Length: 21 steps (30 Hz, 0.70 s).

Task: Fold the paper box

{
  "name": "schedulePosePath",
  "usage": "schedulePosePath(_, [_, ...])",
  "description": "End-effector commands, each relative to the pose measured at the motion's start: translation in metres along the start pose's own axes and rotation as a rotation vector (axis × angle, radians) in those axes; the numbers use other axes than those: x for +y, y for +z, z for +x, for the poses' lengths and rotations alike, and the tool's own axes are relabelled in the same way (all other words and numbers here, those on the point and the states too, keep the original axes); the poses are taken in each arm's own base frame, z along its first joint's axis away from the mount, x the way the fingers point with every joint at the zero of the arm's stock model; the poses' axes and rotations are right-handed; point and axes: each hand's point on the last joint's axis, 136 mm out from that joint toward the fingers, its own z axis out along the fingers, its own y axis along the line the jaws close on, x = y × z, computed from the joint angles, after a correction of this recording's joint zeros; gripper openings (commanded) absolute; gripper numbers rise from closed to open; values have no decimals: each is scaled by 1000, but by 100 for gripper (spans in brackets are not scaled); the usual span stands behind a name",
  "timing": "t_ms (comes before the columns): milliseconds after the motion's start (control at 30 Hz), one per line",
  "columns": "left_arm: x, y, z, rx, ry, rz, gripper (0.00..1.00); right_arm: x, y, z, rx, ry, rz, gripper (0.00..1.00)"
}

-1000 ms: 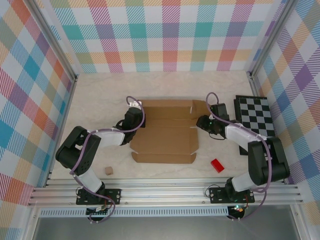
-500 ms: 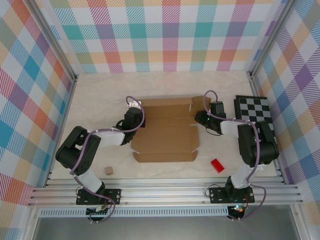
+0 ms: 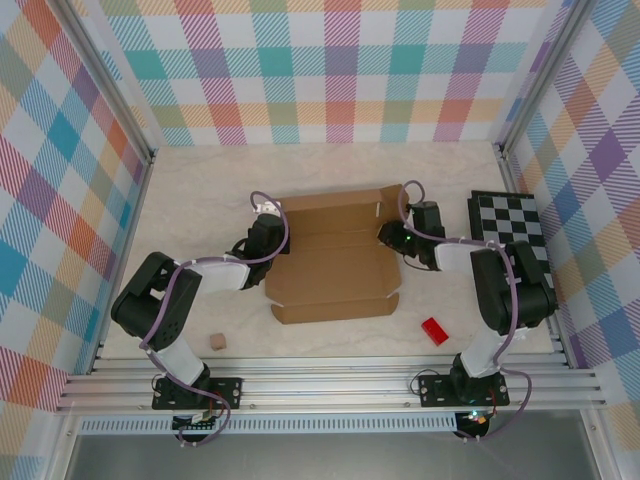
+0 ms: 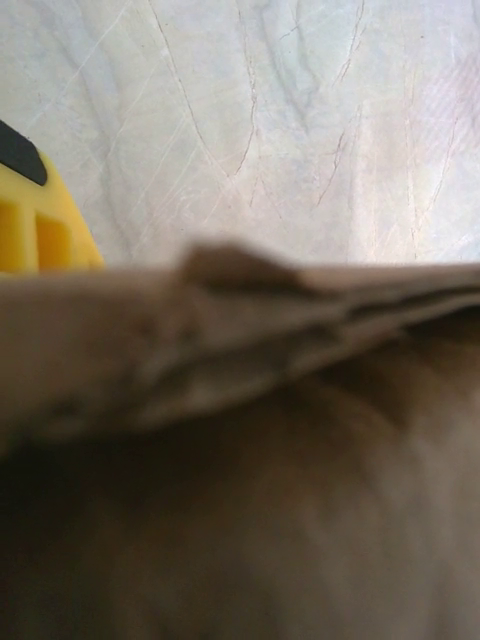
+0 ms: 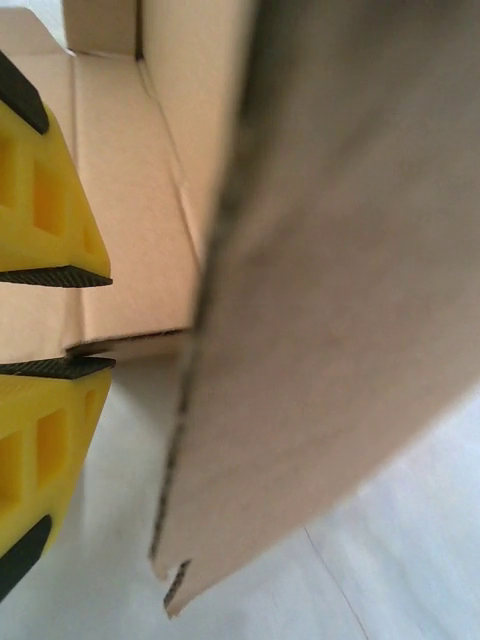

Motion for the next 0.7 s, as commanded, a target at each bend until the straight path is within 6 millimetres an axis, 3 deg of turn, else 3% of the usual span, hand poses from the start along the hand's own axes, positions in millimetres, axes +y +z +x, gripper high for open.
schedulePosePath(0, [-11,-1,-1,12,-9,36,0,29,-3,-3,4,-17,-69,27])
schedulePosePath(200, [-13,-4,1,19,-16,47,0,20,14,1,16,-4,-33,27])
schedulePosePath(433, [-15,-6,6,29,-15,60,0,33,39,7,51,-14,-37,27])
schedulePosePath(667, [-13,-7,9,34,-28,54,0,27,54,14,70,26,4,28])
